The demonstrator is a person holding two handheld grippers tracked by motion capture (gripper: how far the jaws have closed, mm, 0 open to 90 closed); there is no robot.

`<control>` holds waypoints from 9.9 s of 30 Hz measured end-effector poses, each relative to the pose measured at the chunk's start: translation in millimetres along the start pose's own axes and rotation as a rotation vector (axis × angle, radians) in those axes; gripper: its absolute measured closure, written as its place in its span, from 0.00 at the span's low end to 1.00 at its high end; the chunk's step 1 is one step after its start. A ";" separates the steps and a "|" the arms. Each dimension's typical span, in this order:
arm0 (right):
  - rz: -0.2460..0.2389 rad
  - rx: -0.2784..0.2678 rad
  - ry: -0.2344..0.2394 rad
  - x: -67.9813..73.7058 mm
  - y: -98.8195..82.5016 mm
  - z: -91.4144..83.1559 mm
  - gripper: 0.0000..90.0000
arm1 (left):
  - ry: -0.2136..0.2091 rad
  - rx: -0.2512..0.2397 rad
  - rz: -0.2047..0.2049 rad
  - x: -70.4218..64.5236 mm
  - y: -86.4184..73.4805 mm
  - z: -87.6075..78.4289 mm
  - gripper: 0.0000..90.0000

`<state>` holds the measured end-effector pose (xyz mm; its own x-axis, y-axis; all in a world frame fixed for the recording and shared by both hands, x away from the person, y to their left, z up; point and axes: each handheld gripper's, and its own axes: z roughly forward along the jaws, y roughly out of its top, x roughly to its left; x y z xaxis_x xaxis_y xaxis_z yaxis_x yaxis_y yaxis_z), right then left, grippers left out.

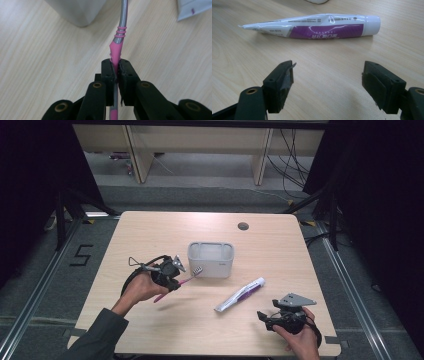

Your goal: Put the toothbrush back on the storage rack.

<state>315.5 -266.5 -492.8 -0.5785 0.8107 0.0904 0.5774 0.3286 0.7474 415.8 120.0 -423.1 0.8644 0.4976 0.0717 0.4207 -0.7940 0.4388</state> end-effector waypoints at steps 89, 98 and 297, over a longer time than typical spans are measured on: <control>0.018 0.003 0.017 0.5 0.4 -1.6 0.29 | 0.205 -0.750 -0.401 45.3 71.7 -18.7 0.92; 0.010 -0.007 0.013 -0.1 0.3 -1.1 0.29 | 0.199 -0.756 -0.428 46.4 68.3 -7.6 0.92; -0.051 -0.072 0.011 -22.2 39.2 19.2 0.68 | 0.057 -0.500 -0.413 -64.0 -152.5 16.7 0.23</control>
<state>362.0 -262.3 -478.2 -0.6124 0.7884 0.0578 0.5042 0.3332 0.7967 300.9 203.4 -509.5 0.6371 0.7558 -0.1512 0.5246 -0.2814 0.8035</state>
